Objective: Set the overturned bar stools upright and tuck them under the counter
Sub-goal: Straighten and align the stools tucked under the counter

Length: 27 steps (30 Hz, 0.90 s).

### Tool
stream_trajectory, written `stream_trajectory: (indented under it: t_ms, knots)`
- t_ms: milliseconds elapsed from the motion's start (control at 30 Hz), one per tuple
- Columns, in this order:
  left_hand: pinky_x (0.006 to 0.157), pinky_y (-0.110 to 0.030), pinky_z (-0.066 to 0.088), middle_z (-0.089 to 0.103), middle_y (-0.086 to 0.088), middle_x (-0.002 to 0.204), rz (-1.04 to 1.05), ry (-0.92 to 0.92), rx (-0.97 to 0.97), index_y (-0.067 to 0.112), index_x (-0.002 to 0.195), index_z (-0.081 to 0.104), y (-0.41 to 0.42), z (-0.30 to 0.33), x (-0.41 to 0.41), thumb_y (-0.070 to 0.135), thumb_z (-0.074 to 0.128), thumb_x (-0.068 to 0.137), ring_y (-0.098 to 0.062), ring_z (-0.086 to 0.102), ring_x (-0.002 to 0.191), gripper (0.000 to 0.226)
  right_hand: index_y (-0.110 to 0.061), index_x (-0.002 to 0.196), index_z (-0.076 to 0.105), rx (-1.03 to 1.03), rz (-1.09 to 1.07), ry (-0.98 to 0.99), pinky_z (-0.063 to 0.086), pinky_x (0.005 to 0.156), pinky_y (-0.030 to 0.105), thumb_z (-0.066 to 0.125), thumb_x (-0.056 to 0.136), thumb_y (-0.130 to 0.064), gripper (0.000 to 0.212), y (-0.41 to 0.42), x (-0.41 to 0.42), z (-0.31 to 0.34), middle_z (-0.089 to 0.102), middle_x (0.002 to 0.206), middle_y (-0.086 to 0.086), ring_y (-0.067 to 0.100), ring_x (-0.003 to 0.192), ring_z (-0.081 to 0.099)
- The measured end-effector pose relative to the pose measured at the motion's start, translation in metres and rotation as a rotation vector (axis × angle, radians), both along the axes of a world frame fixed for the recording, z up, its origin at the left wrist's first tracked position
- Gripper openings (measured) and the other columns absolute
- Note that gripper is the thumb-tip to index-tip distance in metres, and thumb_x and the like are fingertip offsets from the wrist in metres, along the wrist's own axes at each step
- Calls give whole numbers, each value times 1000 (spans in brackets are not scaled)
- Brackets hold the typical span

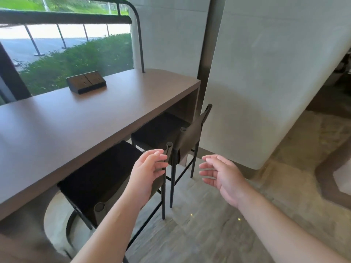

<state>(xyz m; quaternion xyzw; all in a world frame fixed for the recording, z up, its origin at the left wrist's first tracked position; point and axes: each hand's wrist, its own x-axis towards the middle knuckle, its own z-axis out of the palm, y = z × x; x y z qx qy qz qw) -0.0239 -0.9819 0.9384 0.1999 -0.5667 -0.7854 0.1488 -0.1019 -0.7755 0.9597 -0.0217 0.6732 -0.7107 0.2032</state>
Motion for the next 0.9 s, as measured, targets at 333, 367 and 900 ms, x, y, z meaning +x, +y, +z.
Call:
stream_trajectory:
  t_ms: [333,367,900]
  knots:
    - [81,-32,55,75,-3,100,184,-122,-85,23,104,72,-24,-25,-53,23,54,101,-21,71,96,19,-20,96,72,28,197,-3,54,65,31,54,95,-21,18,-55,-104,-27,73,88,6,18,79,70]
    - [81,-32,55,75,-2,100,212,-139,-89,22,106,71,-23,-27,-60,23,54,101,-21,71,95,18,-21,97,72,29,220,-10,54,66,31,54,95,-22,18,-58,-117,-32,73,89,7,19,80,70]
    - [83,-35,56,75,2,100,675,-366,-132,28,101,73,36,-38,-204,24,57,98,-16,72,94,17,-28,93,71,84,665,30,58,67,25,54,95,-23,17,-86,-357,-67,73,89,-1,16,86,72]
